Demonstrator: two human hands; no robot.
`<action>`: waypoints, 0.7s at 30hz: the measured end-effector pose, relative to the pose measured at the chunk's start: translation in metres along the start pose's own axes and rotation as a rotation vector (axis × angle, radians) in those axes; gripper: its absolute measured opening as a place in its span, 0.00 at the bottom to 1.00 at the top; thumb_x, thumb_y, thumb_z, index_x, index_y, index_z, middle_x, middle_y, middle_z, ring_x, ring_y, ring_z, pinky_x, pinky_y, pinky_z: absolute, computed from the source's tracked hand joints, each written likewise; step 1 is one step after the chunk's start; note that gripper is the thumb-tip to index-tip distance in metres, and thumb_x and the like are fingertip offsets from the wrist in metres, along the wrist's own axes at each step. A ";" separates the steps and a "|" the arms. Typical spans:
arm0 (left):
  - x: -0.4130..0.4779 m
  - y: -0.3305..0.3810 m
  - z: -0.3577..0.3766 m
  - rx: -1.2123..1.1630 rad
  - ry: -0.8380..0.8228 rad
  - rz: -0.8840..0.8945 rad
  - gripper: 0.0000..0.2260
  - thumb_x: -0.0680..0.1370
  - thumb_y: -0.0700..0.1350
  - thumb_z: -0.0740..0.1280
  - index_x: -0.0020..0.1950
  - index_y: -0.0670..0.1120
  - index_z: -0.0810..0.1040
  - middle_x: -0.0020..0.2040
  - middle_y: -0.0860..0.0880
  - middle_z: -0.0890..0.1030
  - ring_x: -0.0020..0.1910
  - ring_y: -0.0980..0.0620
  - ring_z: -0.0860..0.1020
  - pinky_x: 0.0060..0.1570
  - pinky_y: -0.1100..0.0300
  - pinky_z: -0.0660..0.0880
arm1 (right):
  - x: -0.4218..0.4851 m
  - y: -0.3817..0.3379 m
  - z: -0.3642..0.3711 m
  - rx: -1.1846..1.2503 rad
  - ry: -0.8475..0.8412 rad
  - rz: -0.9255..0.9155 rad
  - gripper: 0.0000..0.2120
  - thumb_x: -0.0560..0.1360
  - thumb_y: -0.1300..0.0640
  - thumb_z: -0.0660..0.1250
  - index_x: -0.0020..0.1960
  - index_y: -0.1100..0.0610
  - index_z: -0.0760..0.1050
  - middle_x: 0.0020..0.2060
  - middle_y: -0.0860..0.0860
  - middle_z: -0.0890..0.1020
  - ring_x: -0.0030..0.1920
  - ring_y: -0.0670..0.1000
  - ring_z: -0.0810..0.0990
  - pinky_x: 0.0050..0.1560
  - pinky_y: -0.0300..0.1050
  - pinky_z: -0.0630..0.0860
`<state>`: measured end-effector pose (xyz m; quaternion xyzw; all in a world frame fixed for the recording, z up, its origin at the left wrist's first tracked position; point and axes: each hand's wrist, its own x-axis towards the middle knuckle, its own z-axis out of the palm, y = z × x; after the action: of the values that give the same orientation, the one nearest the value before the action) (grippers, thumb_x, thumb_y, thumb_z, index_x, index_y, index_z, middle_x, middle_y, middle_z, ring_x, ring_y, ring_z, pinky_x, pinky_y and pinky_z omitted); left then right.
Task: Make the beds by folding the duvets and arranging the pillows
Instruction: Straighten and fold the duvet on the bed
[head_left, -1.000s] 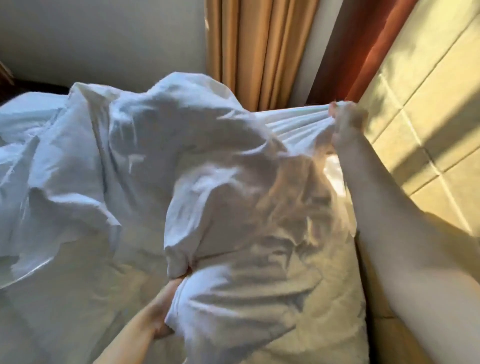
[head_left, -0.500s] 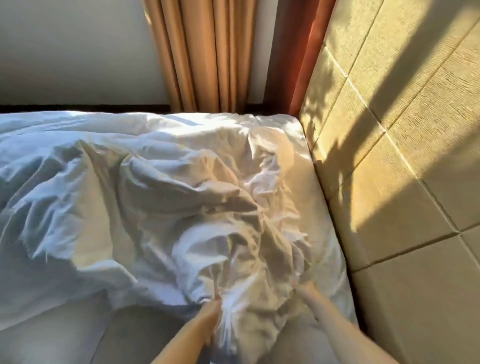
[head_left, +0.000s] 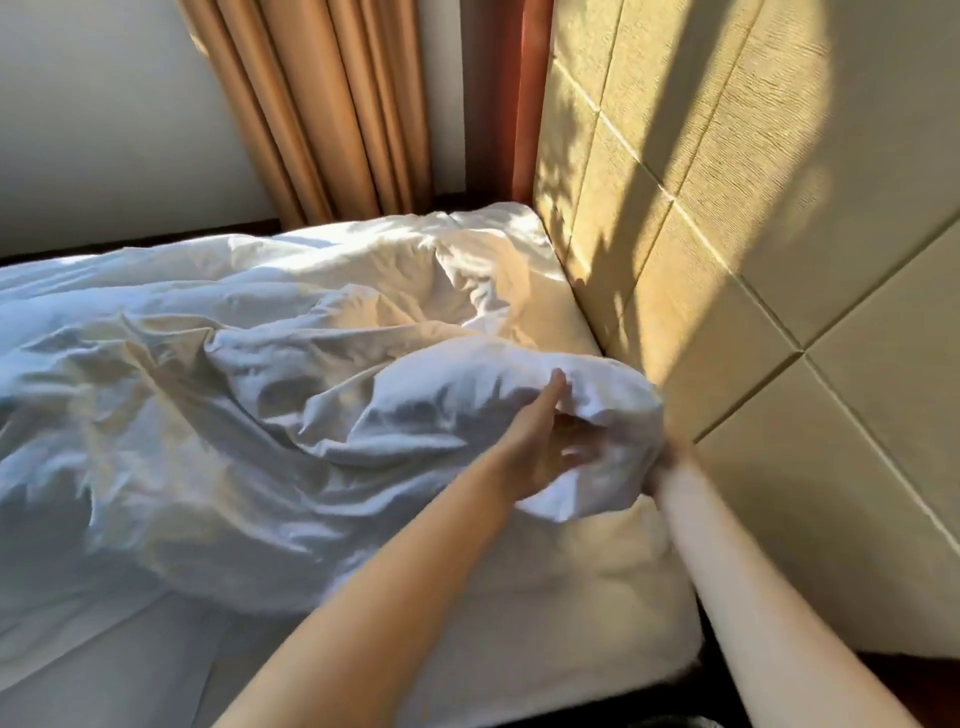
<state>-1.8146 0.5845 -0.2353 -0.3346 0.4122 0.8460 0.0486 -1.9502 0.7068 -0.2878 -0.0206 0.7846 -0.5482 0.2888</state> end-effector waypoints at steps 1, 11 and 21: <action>-0.002 0.005 -0.004 0.173 0.047 0.055 0.20 0.79 0.59 0.60 0.59 0.44 0.75 0.51 0.47 0.78 0.48 0.53 0.77 0.48 0.62 0.76 | 0.017 -0.018 -0.024 -0.127 0.092 -0.065 0.05 0.71 0.59 0.65 0.42 0.57 0.79 0.43 0.52 0.84 0.40 0.49 0.80 0.35 0.37 0.76; -0.029 -0.111 -0.171 1.331 0.455 -0.229 0.38 0.74 0.53 0.68 0.77 0.54 0.50 0.77 0.43 0.51 0.74 0.41 0.58 0.71 0.48 0.61 | 0.024 -0.003 -0.042 -0.980 0.353 -0.170 0.28 0.75 0.62 0.59 0.74 0.56 0.57 0.66 0.63 0.66 0.66 0.63 0.64 0.65 0.54 0.63; -0.045 -0.213 -0.260 2.035 0.254 -0.351 0.65 0.57 0.47 0.80 0.73 0.58 0.30 0.77 0.42 0.43 0.75 0.34 0.50 0.53 0.21 0.57 | -0.065 0.225 0.083 -1.539 -0.929 -0.184 0.52 0.73 0.43 0.68 0.73 0.47 0.27 0.75 0.59 0.37 0.75 0.64 0.36 0.73 0.62 0.38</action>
<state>-1.5672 0.5429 -0.4631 -0.2773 0.8788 0.0382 0.3865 -1.7921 0.7485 -0.4755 -0.4902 0.7339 0.1710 0.4381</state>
